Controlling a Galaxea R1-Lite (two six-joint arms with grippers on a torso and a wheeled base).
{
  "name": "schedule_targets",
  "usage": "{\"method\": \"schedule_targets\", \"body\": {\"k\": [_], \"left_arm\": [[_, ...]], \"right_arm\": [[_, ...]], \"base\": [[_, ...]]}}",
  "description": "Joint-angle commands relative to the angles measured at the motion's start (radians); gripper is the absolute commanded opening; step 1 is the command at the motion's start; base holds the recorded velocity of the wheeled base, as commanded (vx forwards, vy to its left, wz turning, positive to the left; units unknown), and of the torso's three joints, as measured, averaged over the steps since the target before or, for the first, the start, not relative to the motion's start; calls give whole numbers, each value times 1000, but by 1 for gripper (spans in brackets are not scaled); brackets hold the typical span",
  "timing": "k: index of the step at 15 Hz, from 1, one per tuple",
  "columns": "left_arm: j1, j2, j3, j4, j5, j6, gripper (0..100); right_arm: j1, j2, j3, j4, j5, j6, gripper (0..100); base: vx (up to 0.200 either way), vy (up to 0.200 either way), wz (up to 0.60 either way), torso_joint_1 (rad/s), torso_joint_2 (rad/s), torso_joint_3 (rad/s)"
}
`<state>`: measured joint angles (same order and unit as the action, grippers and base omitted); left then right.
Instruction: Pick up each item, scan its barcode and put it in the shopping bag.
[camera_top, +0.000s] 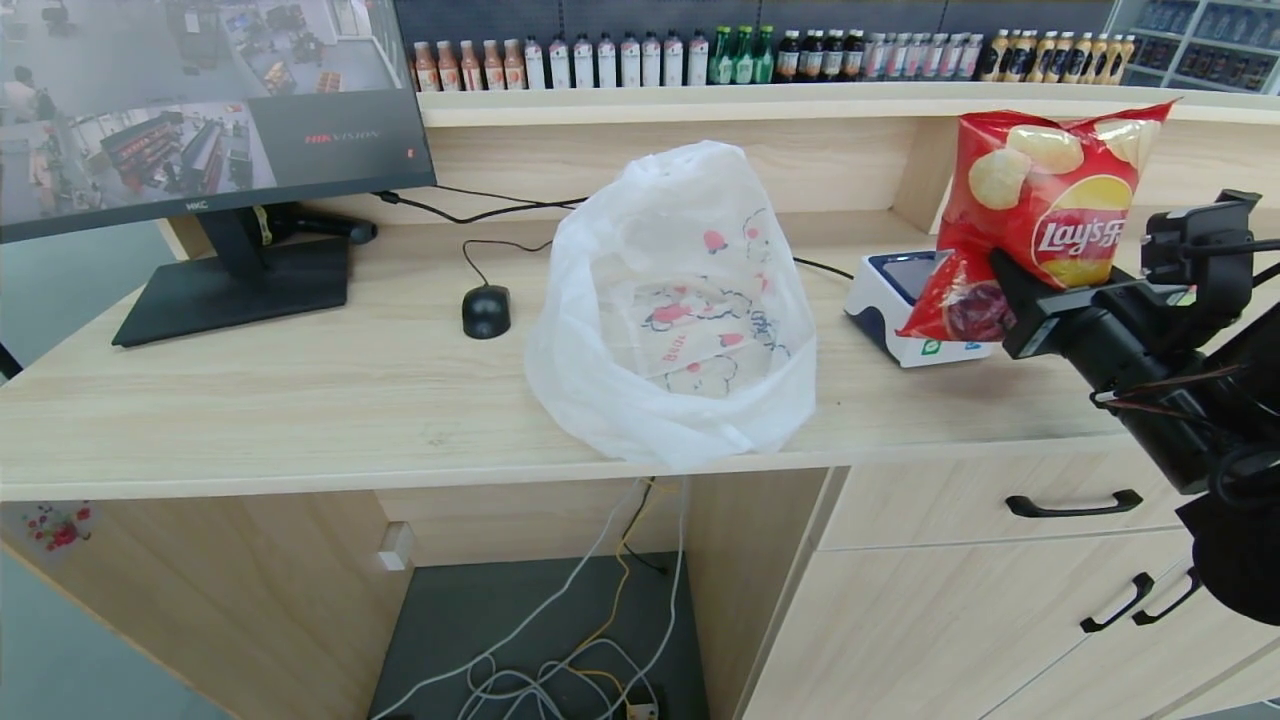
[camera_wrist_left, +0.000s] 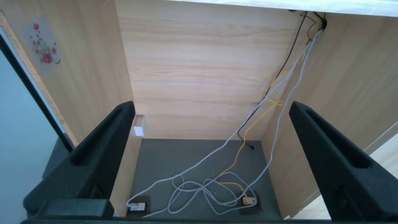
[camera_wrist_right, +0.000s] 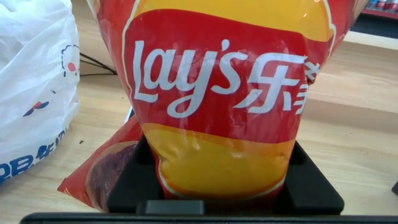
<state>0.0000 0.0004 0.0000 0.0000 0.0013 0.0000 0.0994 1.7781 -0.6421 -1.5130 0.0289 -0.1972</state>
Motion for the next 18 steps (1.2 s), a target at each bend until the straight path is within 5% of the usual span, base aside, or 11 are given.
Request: {"method": "schedule_targets", "body": {"k": [1, 7, 11, 18], "left_arm": [[0, 0, 0, 0, 0, 0, 100], [0, 0, 0, 0, 0, 0, 100], [0, 0, 0, 0, 0, 0, 100], [0, 0, 0, 0, 0, 0, 100]], "right_arm": [[0, -5, -1, 0, 2, -1, 0], [48, -98, -2, -12, 65, 13, 0], [215, -169, -53, 5, 100, 7, 0], [416, -115, -168, 33, -35, 36, 0]], "base": [[0, 0, 0, 0, 0, 0], [0, 0, 0, 0, 0, 0], [0, 0, 0, 0, 0, 0], [0, 0, 0, 0, 0, 0]]}}
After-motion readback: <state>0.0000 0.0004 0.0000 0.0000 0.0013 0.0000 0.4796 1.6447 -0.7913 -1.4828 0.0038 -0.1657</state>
